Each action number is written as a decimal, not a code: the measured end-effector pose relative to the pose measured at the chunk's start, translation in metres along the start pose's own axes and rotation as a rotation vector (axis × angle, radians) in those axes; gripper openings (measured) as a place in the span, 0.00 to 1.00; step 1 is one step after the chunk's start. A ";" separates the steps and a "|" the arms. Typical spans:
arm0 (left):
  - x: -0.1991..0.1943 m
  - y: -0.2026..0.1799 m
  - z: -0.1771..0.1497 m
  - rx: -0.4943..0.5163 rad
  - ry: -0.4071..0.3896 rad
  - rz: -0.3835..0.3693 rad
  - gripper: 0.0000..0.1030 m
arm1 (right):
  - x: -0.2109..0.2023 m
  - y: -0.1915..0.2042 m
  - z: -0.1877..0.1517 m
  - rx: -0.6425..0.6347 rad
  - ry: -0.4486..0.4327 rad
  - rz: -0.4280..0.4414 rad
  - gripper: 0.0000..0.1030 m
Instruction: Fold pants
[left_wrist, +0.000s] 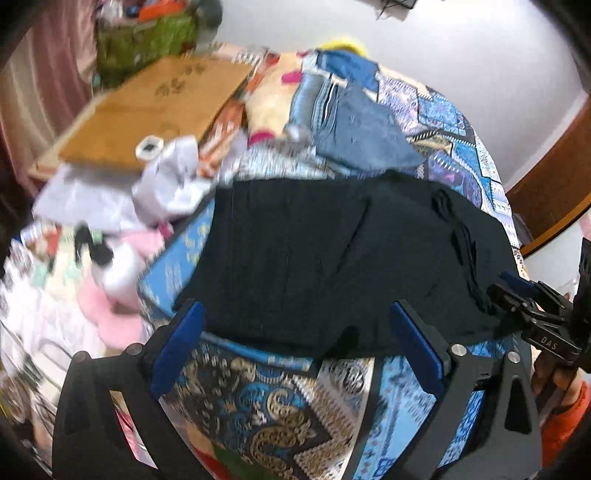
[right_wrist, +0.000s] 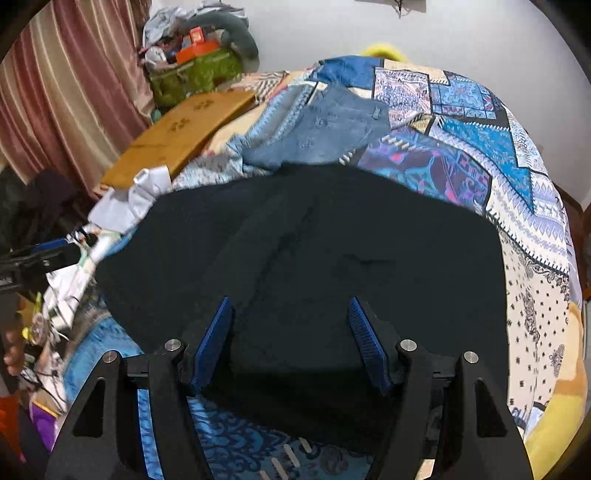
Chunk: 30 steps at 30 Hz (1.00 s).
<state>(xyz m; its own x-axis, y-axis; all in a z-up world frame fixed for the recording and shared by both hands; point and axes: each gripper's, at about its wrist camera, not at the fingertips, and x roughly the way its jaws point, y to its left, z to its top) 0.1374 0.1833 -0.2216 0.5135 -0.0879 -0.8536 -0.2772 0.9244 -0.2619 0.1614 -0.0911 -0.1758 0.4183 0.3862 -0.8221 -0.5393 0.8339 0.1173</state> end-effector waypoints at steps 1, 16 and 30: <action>0.005 0.004 -0.005 -0.018 0.021 -0.010 0.98 | -0.001 0.000 -0.001 -0.006 0.000 -0.003 0.62; 0.054 0.026 -0.017 -0.267 0.200 -0.329 0.99 | -0.002 0.004 -0.010 -0.031 -0.015 -0.008 0.63; 0.084 0.035 0.016 -0.281 0.155 -0.148 0.54 | -0.003 0.003 -0.011 -0.028 -0.018 0.020 0.63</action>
<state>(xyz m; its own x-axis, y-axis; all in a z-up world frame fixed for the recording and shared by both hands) 0.1833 0.2142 -0.2953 0.4409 -0.2883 -0.8500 -0.4327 0.7614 -0.4827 0.1505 -0.0945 -0.1789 0.4202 0.4098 -0.8097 -0.5678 0.8147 0.1176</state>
